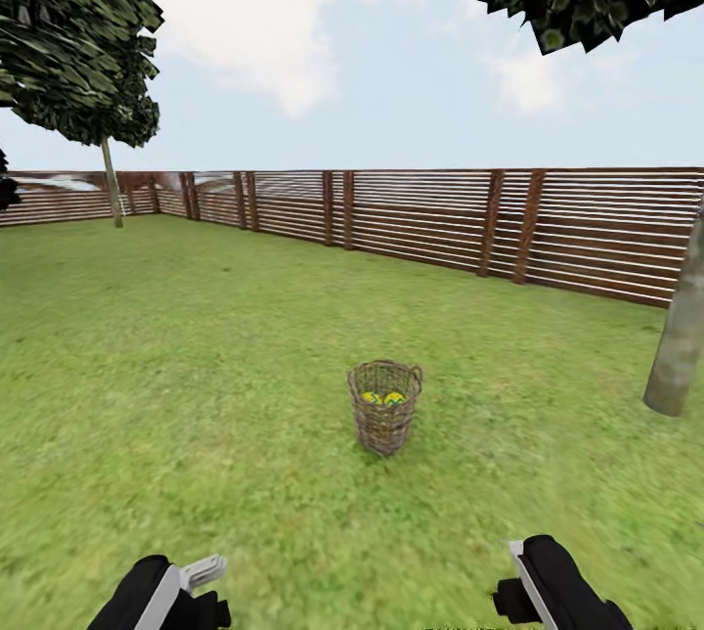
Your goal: Take the three Easter eggs out of the wicker basket on the lawn in the garden, then place them on the lawn next to a single tree (choose any tree) so that all three eggs are next to the same tree and none are left in the basket.
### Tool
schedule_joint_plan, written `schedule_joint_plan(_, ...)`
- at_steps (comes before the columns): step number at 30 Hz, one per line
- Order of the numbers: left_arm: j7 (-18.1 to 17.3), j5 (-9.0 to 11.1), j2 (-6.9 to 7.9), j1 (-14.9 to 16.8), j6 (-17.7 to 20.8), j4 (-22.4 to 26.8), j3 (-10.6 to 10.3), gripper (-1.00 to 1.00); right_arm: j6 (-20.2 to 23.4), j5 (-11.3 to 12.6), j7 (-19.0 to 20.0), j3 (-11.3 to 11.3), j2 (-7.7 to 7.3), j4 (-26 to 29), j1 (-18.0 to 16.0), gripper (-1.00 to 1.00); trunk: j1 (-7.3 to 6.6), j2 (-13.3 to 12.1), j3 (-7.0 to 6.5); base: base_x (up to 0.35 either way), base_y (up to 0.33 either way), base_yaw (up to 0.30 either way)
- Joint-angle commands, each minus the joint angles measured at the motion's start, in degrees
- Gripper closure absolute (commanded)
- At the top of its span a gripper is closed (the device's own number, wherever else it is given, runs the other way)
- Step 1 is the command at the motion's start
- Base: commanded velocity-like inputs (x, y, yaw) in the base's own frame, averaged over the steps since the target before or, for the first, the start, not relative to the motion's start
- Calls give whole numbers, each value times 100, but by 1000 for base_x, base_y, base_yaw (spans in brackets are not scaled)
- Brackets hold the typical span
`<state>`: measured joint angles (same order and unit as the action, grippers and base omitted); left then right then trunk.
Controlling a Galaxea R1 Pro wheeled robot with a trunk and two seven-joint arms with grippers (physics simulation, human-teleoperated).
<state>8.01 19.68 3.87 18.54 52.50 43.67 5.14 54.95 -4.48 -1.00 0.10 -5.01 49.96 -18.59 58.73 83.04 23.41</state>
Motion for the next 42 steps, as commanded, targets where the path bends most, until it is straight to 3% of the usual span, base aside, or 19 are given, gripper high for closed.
schedule_joint_plan(1,51,63,0,1,24,8,5,-100,25,-44,21,0,1,4,-5,-100,0,4,3,0,0,-261)
schedule_joint_plan(14,51,63,1,1,24,9,5,-100,32,-38,24,-2,0,-3,-5,-100,0,4,-41,0,0,-238)
schedule_joint_plan(34,39,64,4,1,24,9,8,-100,23,-11,64,9,-57,-289,-5,-100,0,4,-44,0,0,-9)
schedule_joint_plan(42,24,70,9,1,24,9,13,-100,64,-5,72,-136,-216,-266,-4,-100,0,4,-44,0,0,0)
